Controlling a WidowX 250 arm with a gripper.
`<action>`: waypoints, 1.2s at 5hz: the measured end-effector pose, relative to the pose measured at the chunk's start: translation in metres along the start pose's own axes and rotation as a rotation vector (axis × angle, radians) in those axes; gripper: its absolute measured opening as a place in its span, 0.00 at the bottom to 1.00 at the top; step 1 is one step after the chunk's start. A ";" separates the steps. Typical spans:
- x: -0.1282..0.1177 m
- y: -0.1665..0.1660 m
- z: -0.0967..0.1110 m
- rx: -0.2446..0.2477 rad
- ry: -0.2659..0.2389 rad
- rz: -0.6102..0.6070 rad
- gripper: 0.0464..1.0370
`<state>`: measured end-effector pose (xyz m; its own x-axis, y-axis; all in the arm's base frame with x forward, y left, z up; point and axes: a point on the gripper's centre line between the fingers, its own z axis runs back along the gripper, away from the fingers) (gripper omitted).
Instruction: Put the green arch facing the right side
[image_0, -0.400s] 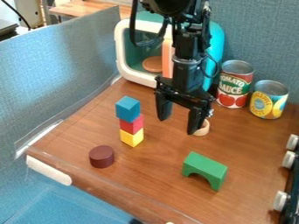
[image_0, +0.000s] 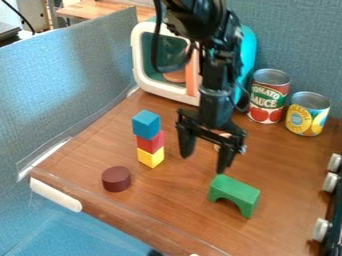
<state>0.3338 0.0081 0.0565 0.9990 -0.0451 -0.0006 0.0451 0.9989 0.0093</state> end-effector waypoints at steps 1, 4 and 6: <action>0.003 -0.014 0.013 0.057 -0.060 0.219 0.96; -0.005 -0.037 0.012 -0.041 -0.084 0.943 0.96; -0.010 -0.038 0.008 -0.047 -0.048 1.038 0.96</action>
<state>0.3225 -0.0299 0.0646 0.5451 0.8380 0.0253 -0.8362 0.5456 -0.0560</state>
